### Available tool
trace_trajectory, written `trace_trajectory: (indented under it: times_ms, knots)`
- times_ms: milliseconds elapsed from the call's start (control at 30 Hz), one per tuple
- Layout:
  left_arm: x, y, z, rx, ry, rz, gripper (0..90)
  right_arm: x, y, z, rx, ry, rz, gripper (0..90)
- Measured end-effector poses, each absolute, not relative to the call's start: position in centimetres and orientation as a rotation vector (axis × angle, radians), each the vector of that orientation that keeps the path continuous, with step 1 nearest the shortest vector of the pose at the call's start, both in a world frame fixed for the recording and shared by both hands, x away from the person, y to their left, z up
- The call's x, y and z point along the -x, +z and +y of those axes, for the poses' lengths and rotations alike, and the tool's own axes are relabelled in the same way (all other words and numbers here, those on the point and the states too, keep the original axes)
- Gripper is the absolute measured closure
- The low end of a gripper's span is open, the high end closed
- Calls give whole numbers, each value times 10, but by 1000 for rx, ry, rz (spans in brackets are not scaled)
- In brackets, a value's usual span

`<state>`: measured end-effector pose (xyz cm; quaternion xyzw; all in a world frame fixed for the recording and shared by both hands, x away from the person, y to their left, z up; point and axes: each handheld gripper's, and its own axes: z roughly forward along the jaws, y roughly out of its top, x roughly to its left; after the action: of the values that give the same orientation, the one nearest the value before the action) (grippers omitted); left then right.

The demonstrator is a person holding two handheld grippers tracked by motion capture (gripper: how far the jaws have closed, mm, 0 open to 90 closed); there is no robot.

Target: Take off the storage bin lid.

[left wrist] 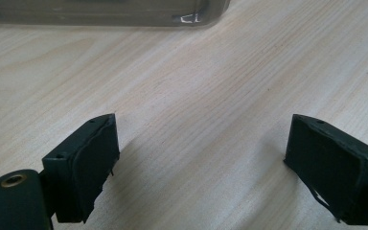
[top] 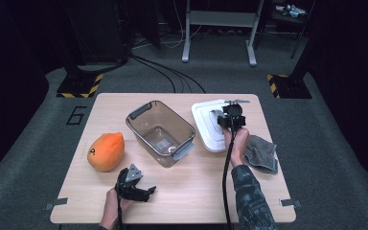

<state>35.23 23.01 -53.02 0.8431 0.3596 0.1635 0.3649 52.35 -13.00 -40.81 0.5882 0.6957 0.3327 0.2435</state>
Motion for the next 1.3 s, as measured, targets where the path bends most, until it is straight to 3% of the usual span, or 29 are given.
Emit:
trace_trajectory:
  times_ms: [1300]
  knots:
    - [-352, -530, 230, -2172, 418, 925, 110, -532, -474, -118, -1749, 856, 1868, 662]
